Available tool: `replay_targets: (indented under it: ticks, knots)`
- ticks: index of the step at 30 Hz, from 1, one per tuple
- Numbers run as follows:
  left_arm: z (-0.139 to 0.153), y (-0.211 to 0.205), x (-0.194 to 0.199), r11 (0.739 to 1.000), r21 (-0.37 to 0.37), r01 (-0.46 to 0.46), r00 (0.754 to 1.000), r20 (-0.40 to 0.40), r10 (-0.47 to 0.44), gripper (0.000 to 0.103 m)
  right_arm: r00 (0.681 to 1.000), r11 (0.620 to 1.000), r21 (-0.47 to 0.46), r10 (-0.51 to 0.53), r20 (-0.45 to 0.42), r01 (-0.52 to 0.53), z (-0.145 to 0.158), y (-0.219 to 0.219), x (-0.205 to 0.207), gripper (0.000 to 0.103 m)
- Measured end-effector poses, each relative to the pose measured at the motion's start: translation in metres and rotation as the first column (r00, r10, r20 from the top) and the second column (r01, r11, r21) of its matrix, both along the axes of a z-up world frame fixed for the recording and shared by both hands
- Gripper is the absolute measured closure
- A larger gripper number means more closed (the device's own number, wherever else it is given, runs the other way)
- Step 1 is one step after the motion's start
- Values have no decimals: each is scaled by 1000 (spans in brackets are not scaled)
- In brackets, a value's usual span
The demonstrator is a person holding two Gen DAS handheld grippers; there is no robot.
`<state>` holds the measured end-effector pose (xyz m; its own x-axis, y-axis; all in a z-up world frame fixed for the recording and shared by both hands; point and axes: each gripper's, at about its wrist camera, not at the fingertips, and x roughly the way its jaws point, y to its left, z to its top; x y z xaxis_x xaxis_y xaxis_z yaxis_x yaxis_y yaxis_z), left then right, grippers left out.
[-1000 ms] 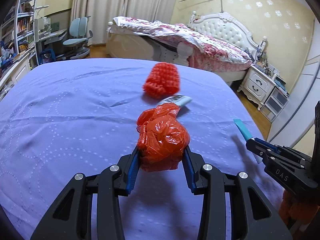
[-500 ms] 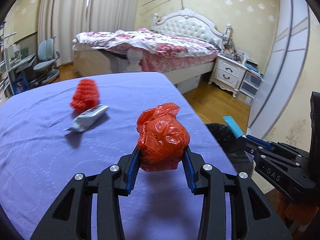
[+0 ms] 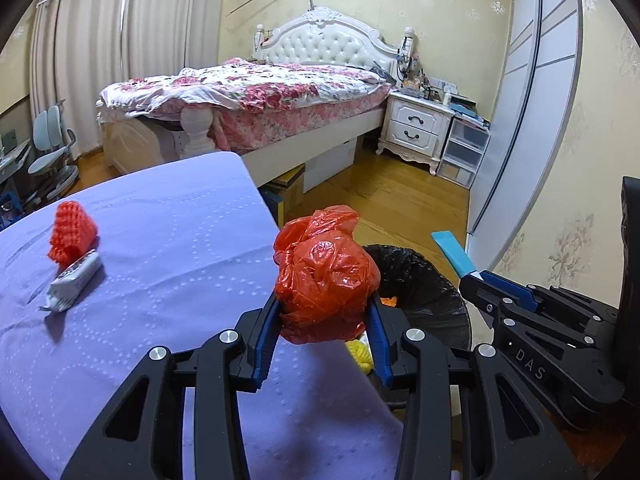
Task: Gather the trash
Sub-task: 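Carry both items over the black bin and open both tools to drop them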
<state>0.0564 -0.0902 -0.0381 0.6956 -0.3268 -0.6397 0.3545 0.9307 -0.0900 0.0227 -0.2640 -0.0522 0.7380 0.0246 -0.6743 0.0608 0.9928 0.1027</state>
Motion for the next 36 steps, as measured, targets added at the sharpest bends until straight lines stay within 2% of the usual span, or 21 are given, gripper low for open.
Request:
replay_targets:
  ticks: [25, 28, 29, 31, 36]
  knots:
    - [-19, -54, 27, 997, 63, 39, 998, -43, -37, 62, 997, 996, 45, -72, -32, 73, -20, -45, 24, 84]
    - [-20, -55, 28, 997, 68, 33, 998, -49, -30, 57, 996, 995, 48, -81, -32, 82, -22, -48, 25, 82]
    - [-20, -55, 28, 997, 68, 31, 998, -52, -27, 55, 996, 995, 48, -85, -34, 86, -23, -48, 25, 74]
    - [-20, -53, 28, 998, 65, 20, 999, -52, -16, 41, 995, 994, 45, -97, -32, 98, -24, -49, 25, 66]
    - [-19, -49, 29, 998, 65, -4, 999, -42, 7, 30, 991, 990, 46, -131, -31, 132, -25, -54, 24, 61]
